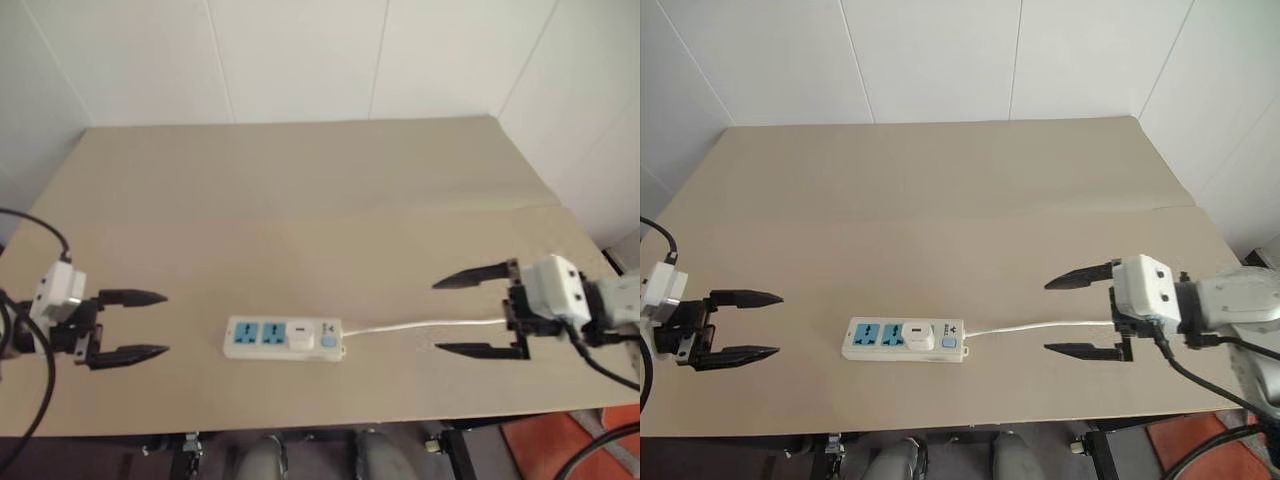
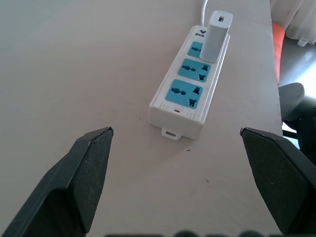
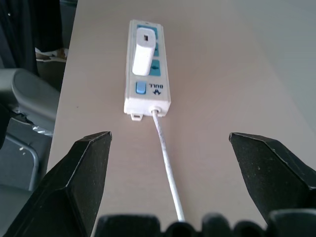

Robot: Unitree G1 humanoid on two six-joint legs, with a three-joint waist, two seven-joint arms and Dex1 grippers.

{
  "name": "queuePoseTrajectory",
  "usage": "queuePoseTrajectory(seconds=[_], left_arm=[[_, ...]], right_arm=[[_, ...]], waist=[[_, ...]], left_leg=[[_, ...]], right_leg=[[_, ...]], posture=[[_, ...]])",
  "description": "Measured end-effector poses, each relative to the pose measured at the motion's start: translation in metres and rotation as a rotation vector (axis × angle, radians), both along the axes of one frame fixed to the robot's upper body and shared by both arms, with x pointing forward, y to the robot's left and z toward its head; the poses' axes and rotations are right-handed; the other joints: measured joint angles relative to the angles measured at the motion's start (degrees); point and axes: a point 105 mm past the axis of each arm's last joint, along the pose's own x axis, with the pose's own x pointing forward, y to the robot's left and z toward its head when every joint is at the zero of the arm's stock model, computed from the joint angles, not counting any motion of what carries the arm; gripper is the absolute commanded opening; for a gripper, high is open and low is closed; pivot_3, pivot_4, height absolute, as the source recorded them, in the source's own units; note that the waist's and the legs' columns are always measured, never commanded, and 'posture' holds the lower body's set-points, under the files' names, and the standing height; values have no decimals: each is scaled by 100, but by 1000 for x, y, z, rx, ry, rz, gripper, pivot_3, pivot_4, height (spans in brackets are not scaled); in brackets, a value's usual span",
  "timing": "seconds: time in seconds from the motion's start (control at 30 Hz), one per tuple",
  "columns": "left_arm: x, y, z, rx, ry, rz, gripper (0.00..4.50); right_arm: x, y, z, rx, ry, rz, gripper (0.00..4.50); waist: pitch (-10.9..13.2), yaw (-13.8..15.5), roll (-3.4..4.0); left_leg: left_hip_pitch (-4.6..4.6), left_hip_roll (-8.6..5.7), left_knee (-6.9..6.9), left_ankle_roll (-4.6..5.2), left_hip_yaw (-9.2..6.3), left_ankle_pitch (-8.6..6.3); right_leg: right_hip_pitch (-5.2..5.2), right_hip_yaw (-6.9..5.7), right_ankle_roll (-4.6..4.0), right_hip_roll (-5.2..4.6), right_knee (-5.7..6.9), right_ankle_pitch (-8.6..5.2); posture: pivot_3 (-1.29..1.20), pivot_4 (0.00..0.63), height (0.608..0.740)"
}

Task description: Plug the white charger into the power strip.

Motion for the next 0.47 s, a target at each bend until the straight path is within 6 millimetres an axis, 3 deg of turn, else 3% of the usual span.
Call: queuePoseTrajectory(seconds=[0.2, 0.47], left_arm=[[-1, -1, -3, -7, 0, 11, 4500], [3, -3, 2, -1, -25, 5, 4500]], right_arm=[[-8, -7, -12, -22, 73, -49, 4467], [-11, -9, -10, -26, 63, -85, 4467]], waist=[[1, -14, -3], [2, -3, -4]], left_leg=[[1, -1, 5, 0, 25, 0], [3, -2, 14, 0, 35, 0]], right_leg=[[-2, 19, 6, 0, 0, 5], [-1, 26, 10, 1, 3, 9]], posture=[[0, 150, 740], [0, 150, 740]])
